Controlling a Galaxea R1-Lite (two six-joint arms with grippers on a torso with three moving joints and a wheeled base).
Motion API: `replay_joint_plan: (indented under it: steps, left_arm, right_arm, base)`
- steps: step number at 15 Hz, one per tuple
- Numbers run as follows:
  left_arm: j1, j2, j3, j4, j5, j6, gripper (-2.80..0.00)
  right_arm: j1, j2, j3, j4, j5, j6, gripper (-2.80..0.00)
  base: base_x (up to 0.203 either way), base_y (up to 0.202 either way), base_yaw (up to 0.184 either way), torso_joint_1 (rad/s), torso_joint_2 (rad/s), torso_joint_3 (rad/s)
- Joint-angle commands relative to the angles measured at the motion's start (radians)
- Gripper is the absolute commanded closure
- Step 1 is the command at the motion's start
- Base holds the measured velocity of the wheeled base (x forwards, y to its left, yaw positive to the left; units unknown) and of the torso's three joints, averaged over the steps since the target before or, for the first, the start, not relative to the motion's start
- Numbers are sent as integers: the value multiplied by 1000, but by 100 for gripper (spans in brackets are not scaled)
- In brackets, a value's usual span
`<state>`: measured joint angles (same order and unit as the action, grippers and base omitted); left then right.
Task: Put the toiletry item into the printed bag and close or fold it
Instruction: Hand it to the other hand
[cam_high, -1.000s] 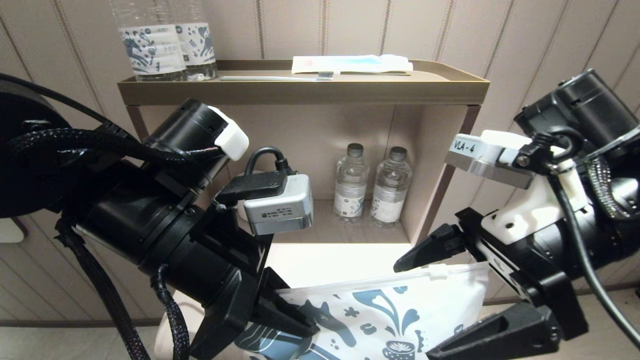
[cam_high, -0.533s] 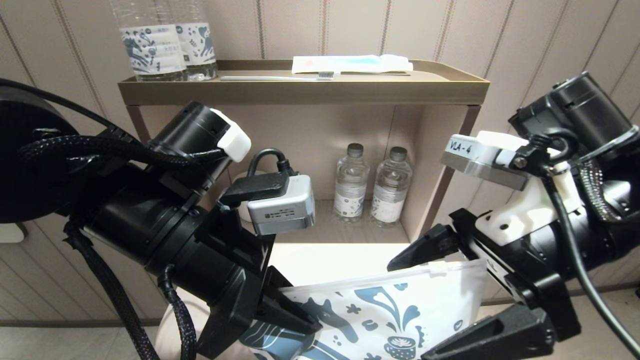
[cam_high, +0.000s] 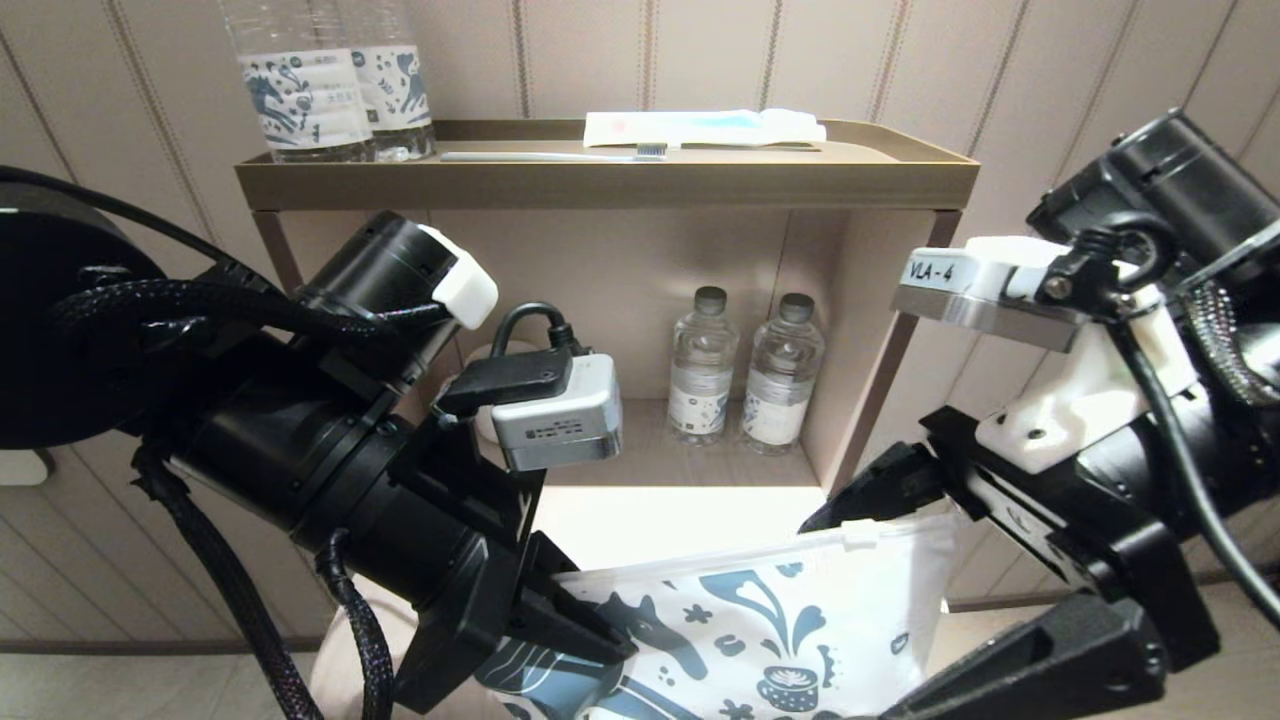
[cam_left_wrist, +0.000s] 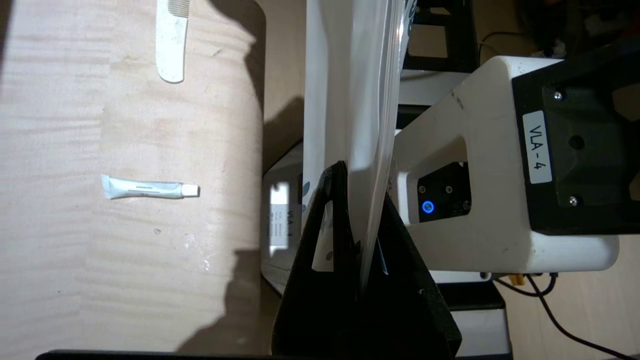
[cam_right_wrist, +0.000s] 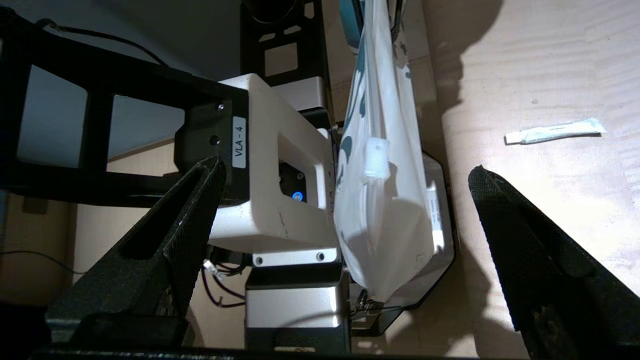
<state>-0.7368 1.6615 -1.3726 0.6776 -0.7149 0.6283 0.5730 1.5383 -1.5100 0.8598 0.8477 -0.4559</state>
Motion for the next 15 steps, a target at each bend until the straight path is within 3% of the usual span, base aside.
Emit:
replay_joint_plan:
  steps: [1,12,13,14,15]
  left_arm:
    - [2,1,4,-13,-6,0,0]
    - [25,17,43,-85,-28,-4,0]
    - [27,18,41,-85,-28,-4,0]
    - [27,18,40,-85,-28,-4,0]
    - [27,18,40,-86,-28,-4,0]
  right_arm:
    - [1,43,-70,73,4,-15,-280]
    - [8,88,-49,62,14,-23,-280]
    - [7,89,-52,61,13,-24,-197]
    - [7,90,-60,61,11,-24,0]
    - [7,91,-63,61,11,-24,0]
  base:
    - [0,0,0,0,0,0]
    - [0,0,0,0,0,0]
    - [0,0,0,0,0,0]
    - [0,0,0,0,0,0]
    - [0,0,0,0,0,0]
